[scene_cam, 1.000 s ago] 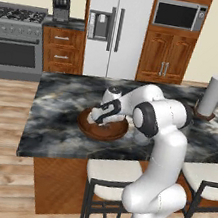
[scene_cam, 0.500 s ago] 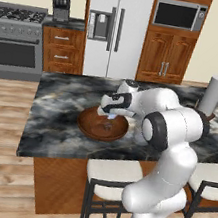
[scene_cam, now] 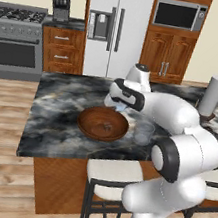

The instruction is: There are four ice cubes in the ice bowl. Place two ice cubes in each glass of water.

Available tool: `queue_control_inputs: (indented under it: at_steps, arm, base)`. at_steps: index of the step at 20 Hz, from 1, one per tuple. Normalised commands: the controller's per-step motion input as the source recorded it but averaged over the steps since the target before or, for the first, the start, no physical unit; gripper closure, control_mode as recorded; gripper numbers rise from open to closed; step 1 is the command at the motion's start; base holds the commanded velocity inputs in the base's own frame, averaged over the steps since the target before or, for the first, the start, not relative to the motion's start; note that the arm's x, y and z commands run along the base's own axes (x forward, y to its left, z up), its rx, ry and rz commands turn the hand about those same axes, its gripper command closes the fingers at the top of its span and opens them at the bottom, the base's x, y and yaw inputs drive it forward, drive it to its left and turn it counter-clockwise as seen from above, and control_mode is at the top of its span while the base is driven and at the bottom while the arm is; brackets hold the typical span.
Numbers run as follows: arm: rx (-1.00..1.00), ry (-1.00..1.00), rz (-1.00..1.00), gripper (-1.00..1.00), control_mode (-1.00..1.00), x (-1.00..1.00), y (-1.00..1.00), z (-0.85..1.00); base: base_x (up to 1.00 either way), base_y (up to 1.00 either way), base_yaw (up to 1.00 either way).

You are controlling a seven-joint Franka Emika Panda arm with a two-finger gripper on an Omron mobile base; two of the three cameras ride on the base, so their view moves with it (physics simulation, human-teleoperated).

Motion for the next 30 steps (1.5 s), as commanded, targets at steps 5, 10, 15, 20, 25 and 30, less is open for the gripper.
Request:
queue_control_inputs:
  at_steps: [5, 10, 15, 20, 25, 30]
  arm:
    - [-0.15, 0.19, -0.03, 1.00, -1.00, -0.57, -0.55, 0.63]
    - [-0.05, 0.19, -0.04, 1.00, -1.00, -0.28, -0.82, 0.16]
    - [-0.02, 0.20, -0.05, 1.00, -1.00, -0.02, -0.67, 0.00]
    - [0.00, 0.10, -0.02, 1.00, -1.00, 0.16, -0.14, -0.10]
    - [0.00, 0.00, -0.04, 1.00, -1.00, 0.18, 0.00, -0.42]
    - [0.01, 0.00, -0.04, 1.00, -1.00, 0.24, -0.15, -0.53]
  base:
    - [0.00, 0.00, 0.00]
    - [0.00, 0.00, 0.00]
    - [0.00, 0.00, 0.00]
    - [0.00, 0.00, 0.00]
    - [0.00, 0.00, 0.00]
    - [0.00, 0.00, 0.00]
